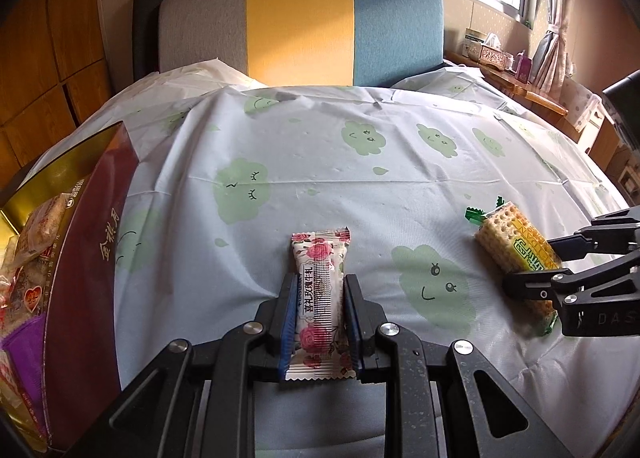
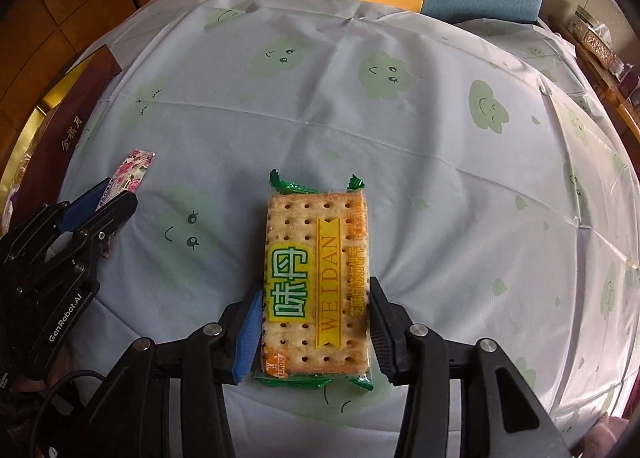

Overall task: Organize snacks
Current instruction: 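Lift the cracker pack with right gripper while left gripper holds the candy bar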

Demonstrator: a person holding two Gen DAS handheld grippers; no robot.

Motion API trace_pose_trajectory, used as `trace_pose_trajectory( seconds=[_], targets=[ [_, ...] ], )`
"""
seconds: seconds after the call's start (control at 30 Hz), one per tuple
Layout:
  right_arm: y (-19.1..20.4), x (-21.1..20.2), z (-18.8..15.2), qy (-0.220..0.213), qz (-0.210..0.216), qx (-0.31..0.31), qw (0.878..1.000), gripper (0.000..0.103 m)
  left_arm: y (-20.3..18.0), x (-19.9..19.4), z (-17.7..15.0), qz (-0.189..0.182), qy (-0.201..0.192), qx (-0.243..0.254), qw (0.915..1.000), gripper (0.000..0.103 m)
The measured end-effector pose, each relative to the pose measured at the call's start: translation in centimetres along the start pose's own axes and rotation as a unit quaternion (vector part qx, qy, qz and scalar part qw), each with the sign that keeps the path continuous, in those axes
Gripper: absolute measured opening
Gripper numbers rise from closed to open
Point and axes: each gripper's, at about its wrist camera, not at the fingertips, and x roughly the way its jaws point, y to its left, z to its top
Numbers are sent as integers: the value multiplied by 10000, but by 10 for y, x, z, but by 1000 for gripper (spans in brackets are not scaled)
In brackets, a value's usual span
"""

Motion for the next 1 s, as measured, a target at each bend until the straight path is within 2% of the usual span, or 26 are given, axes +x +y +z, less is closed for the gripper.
trace_pose_trajectory(
  seconds=[0.03,0.17,0.53,0.73,1.0],
  targets=[
    [-1,-6,-9,-19,-32,-62,10000,50,-1,0,0,26,-1,21,10000,23],
    [7,-5,-13,-5,-72,-154,9999,50,-3,0,0,77,-7,64,9999,23],
    [27,6,3,56,-218,-408,9989,50,-8,0,-1,218,-22,182,9996,23],
    [40,4,0,-1,-344,-641,9973,49,-7,0,0,217,-7,182,9996,23],
    [38,1,-1,8,-218,-554,9982,49,-10,-3,0,294,28,331,9990,22]
  ],
)
